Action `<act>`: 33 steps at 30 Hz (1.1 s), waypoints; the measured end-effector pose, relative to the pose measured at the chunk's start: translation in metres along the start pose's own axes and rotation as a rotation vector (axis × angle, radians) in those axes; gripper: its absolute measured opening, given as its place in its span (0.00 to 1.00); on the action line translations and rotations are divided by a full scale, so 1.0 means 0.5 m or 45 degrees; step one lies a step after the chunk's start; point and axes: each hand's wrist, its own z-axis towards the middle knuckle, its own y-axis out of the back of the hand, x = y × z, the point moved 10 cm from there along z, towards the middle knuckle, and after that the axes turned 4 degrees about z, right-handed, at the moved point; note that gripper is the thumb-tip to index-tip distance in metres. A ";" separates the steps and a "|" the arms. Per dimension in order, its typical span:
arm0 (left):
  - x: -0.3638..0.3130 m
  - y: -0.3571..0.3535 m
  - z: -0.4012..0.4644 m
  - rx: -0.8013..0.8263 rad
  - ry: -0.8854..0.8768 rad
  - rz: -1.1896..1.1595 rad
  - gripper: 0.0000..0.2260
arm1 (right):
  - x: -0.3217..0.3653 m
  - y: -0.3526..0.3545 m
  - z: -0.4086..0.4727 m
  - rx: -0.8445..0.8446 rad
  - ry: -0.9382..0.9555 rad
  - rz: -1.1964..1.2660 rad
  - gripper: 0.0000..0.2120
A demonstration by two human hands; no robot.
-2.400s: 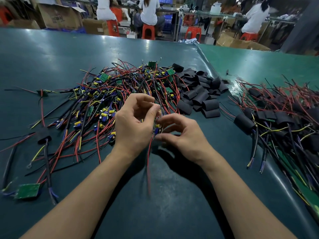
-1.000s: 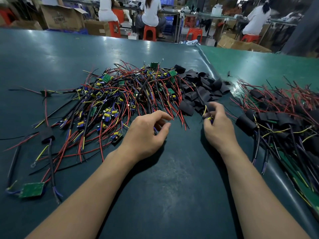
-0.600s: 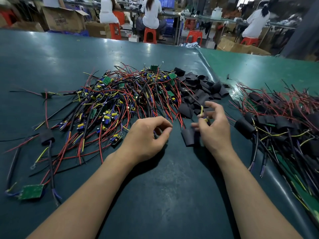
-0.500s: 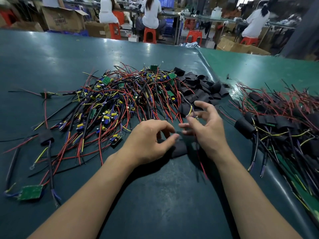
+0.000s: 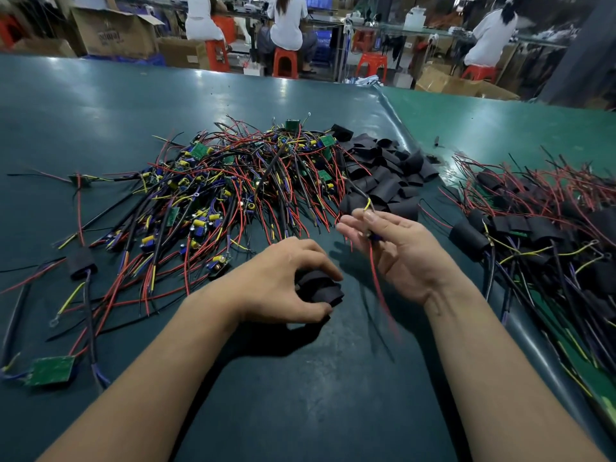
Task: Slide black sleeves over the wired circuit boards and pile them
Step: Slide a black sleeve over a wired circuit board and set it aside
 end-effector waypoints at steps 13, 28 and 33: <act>0.040 0.004 -0.002 0.013 0.122 0.043 0.19 | 0.076 -0.043 -0.032 0.240 0.309 -0.045 0.08; 0.076 0.114 -0.027 -0.749 0.193 -0.287 0.16 | 0.114 0.027 -0.027 -0.114 0.494 0.139 0.10; 0.082 0.125 -0.034 -0.827 0.196 -0.261 0.17 | 0.112 0.030 -0.024 -0.107 0.477 0.184 0.10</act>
